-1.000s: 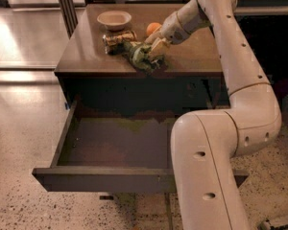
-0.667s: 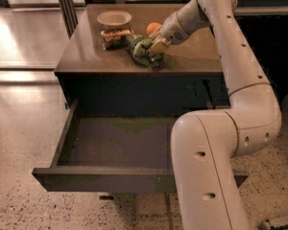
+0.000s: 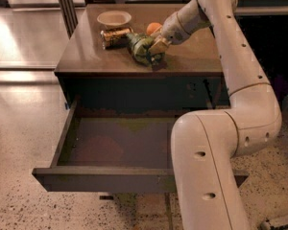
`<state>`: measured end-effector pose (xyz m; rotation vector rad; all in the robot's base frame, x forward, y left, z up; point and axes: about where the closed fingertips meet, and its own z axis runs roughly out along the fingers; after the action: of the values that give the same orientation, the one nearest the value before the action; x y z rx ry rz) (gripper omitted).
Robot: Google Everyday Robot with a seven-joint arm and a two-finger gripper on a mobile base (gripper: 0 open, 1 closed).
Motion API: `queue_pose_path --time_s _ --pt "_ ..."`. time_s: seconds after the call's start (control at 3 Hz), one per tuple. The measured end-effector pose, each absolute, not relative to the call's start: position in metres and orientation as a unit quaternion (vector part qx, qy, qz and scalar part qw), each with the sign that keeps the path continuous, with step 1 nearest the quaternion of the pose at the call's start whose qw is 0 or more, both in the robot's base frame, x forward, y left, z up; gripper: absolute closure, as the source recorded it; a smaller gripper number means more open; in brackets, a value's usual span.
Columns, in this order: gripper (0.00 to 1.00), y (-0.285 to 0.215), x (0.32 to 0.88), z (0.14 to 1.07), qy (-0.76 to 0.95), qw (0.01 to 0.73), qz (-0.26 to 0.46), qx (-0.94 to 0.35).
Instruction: Pick green jalapeno chip bag from top drawer and place on counter
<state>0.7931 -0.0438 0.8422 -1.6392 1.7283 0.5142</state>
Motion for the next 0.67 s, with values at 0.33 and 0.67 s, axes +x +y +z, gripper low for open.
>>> queue_pose_path --time_s 0.33,0.67 --pt "0.58 -0.0438 0.7931 0.8422 0.666 0.345 0.198 -0.631" --pt "0.35 -0.0438 0.7932 0.8422 0.666 0.345 0.198 -0.631"
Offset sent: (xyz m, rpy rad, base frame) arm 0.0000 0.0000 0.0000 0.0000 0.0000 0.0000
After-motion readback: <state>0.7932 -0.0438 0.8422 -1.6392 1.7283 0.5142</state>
